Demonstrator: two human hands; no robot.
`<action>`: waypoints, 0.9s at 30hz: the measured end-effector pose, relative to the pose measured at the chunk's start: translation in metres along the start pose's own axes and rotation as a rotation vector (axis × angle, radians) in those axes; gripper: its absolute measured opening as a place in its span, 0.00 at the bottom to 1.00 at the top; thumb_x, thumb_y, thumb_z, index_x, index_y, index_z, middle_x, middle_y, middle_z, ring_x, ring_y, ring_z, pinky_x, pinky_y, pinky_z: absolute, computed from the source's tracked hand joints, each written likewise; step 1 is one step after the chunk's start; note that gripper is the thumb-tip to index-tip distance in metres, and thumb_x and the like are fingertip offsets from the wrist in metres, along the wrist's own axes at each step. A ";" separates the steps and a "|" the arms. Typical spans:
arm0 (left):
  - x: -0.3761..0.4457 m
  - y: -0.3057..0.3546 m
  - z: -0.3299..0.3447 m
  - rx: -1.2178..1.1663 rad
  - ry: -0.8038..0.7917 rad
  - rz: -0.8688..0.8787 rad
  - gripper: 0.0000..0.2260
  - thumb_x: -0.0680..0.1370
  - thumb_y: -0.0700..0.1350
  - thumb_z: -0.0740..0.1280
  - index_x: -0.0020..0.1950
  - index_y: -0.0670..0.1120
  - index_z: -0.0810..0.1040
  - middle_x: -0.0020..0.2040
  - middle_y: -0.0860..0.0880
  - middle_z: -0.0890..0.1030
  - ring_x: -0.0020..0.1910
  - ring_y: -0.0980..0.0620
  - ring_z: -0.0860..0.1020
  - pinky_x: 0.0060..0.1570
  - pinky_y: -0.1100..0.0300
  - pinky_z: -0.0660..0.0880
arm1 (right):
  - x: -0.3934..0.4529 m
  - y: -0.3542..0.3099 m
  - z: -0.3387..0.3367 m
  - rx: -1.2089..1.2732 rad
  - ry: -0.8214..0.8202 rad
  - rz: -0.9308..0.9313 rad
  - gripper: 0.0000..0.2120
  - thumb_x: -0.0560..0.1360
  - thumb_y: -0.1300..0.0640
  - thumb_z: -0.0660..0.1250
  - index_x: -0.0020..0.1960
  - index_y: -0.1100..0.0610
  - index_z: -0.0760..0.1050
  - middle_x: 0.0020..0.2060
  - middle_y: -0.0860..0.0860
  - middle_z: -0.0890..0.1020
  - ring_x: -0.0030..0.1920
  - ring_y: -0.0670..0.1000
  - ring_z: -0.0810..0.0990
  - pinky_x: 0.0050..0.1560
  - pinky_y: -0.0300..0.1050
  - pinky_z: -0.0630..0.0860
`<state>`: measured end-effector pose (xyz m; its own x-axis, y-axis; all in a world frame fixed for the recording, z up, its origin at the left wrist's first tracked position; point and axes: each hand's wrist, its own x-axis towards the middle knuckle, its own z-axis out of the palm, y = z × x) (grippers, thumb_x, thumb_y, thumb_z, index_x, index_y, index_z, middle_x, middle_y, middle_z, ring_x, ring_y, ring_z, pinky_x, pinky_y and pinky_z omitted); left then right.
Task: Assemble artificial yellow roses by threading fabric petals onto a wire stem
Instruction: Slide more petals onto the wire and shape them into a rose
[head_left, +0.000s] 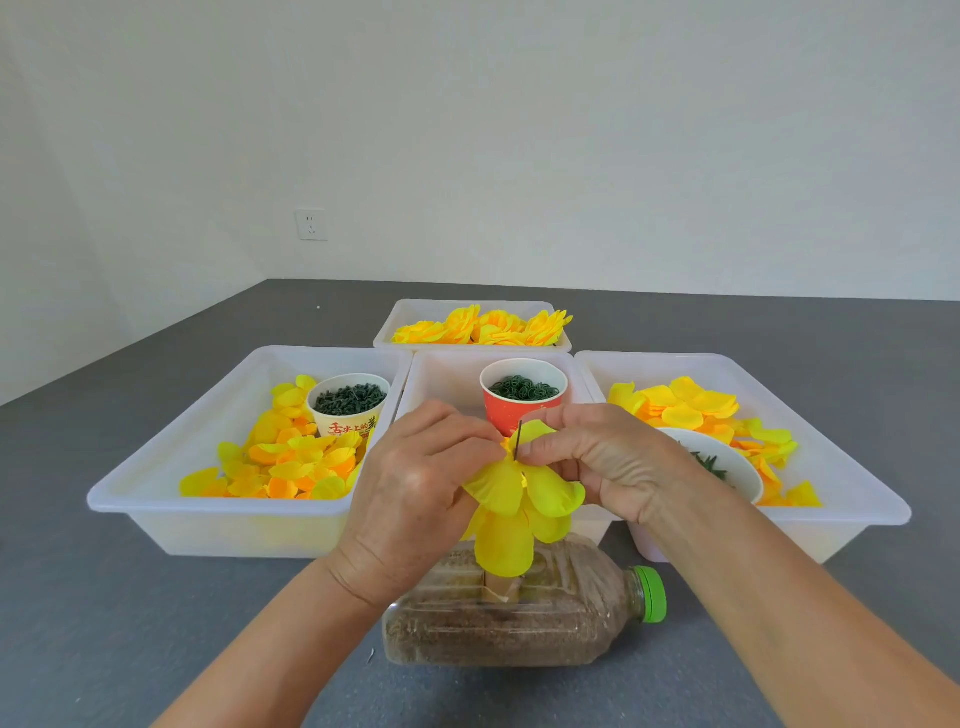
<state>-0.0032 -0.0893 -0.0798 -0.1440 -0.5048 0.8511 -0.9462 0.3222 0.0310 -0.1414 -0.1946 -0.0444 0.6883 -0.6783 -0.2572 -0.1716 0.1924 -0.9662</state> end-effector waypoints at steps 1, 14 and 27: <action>-0.001 0.000 0.000 -0.003 -0.001 0.002 0.05 0.72 0.39 0.69 0.42 0.40 0.83 0.44 0.48 0.83 0.39 0.45 0.76 0.40 0.56 0.75 | 0.000 0.000 0.000 -0.010 0.006 0.000 0.20 0.67 0.69 0.71 0.58 0.65 0.76 0.49 0.63 0.82 0.46 0.58 0.80 0.47 0.52 0.78; -0.009 0.003 -0.003 -0.019 -0.072 0.021 0.05 0.71 0.40 0.69 0.42 0.41 0.84 0.44 0.48 0.83 0.40 0.46 0.76 0.40 0.56 0.75 | -0.002 0.005 -0.003 -0.166 0.007 -0.027 0.16 0.67 0.68 0.73 0.53 0.57 0.78 0.40 0.53 0.83 0.38 0.50 0.80 0.44 0.47 0.79; -0.016 0.003 -0.005 -0.033 -0.128 -0.020 0.09 0.63 0.34 0.73 0.42 0.41 0.84 0.45 0.48 0.83 0.40 0.45 0.77 0.40 0.54 0.75 | -0.004 0.007 -0.006 -0.239 -0.005 -0.003 0.14 0.67 0.67 0.73 0.50 0.54 0.78 0.37 0.50 0.81 0.35 0.47 0.78 0.40 0.41 0.73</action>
<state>-0.0021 -0.0767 -0.0907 -0.1626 -0.6089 0.7764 -0.9395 0.3360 0.0667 -0.1499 -0.1948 -0.0502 0.6927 -0.6746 -0.2553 -0.3311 0.0171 -0.9434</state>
